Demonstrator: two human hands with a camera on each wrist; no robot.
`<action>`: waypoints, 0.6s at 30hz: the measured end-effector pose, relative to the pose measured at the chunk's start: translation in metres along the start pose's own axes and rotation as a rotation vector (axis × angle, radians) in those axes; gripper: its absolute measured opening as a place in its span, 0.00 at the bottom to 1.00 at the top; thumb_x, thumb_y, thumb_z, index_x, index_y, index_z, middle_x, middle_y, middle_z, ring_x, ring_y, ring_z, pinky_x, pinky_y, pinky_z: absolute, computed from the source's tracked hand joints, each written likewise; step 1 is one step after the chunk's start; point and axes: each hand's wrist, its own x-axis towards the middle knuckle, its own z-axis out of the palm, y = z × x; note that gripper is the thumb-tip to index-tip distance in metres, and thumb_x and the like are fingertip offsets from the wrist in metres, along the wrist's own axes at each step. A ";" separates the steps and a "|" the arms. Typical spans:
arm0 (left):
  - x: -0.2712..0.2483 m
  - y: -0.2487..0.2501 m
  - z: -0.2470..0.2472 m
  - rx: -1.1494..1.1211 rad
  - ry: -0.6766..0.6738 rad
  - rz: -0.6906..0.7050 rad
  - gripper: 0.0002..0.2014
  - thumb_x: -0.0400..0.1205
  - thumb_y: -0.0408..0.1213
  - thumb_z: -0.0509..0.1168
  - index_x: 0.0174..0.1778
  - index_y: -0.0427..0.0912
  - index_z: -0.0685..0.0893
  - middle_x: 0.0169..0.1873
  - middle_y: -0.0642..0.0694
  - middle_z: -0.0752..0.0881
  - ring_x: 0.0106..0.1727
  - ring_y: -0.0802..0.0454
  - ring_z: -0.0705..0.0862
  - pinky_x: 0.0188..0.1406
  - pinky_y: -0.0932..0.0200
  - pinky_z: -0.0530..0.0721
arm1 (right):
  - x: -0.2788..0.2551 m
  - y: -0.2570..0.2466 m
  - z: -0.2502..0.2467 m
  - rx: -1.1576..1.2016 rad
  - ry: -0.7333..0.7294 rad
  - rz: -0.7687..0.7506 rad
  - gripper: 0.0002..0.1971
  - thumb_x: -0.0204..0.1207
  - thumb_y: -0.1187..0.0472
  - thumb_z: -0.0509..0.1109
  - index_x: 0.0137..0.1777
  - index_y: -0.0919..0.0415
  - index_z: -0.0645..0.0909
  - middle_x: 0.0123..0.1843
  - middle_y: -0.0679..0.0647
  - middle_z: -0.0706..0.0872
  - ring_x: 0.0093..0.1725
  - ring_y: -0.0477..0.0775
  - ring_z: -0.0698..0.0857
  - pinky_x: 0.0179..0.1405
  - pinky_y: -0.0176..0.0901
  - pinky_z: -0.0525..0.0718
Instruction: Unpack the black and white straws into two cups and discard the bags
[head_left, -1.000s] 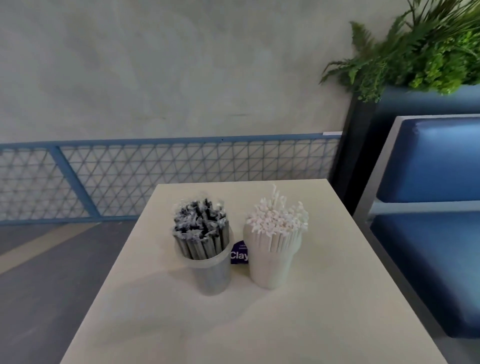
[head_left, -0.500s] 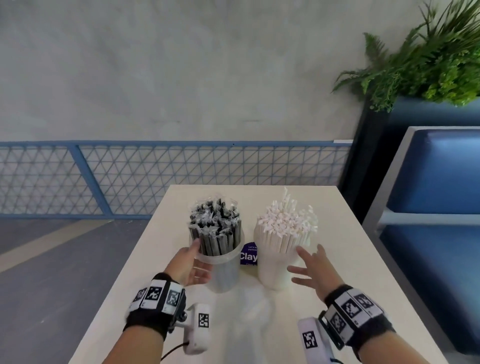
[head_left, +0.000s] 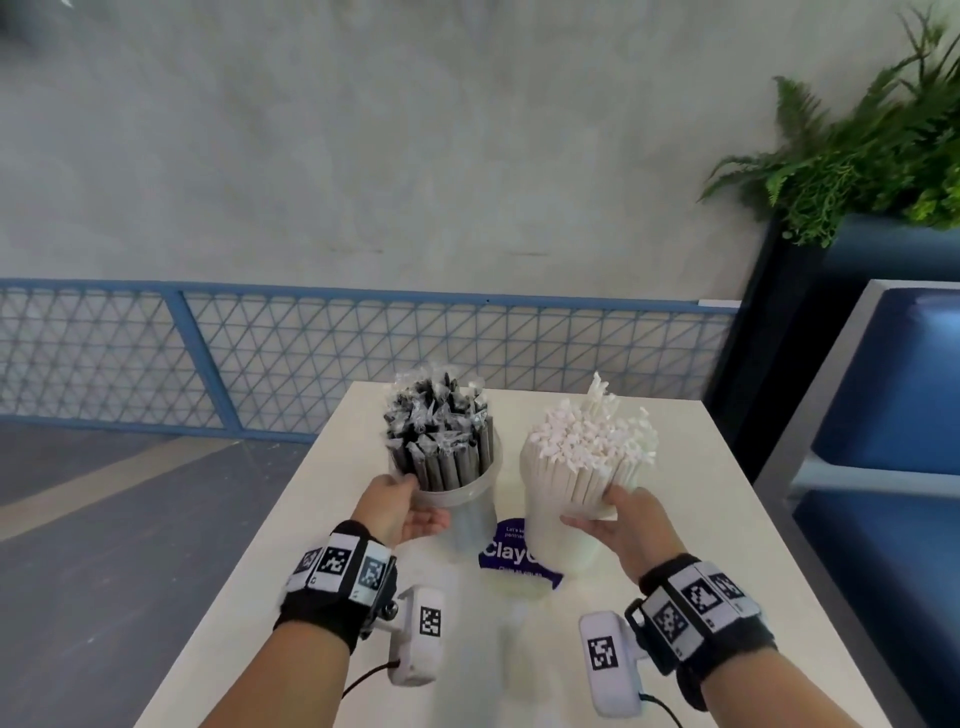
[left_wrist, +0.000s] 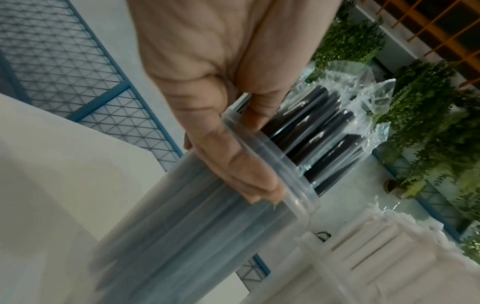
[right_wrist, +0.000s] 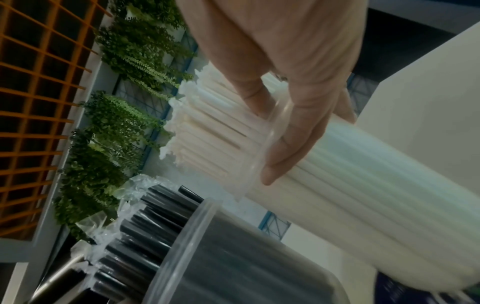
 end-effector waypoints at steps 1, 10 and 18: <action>0.008 0.008 0.004 -0.006 -0.008 0.007 0.12 0.88 0.31 0.48 0.45 0.27 0.71 0.13 0.37 0.83 0.13 0.48 0.82 0.11 0.62 0.81 | 0.007 -0.005 0.005 0.005 0.015 -0.044 0.20 0.75 0.65 0.71 0.63 0.78 0.76 0.66 0.68 0.79 0.59 0.56 0.82 0.39 0.14 0.77; 0.089 0.036 0.041 -0.017 -0.005 -0.026 0.12 0.87 0.30 0.50 0.51 0.22 0.72 0.14 0.35 0.83 0.15 0.46 0.84 0.14 0.59 0.84 | 0.099 -0.030 0.026 -0.358 0.193 -0.131 0.21 0.71 0.54 0.75 0.54 0.73 0.80 0.53 0.65 0.87 0.53 0.61 0.87 0.54 0.43 0.85; 0.111 0.011 0.045 0.017 -0.019 -0.059 0.20 0.87 0.36 0.51 0.56 0.16 0.73 0.16 0.37 0.84 0.16 0.46 0.84 0.14 0.60 0.84 | 0.111 -0.027 0.023 -0.261 0.116 -0.082 0.15 0.81 0.70 0.55 0.66 0.73 0.70 0.62 0.72 0.79 0.48 0.68 0.87 0.35 0.47 0.89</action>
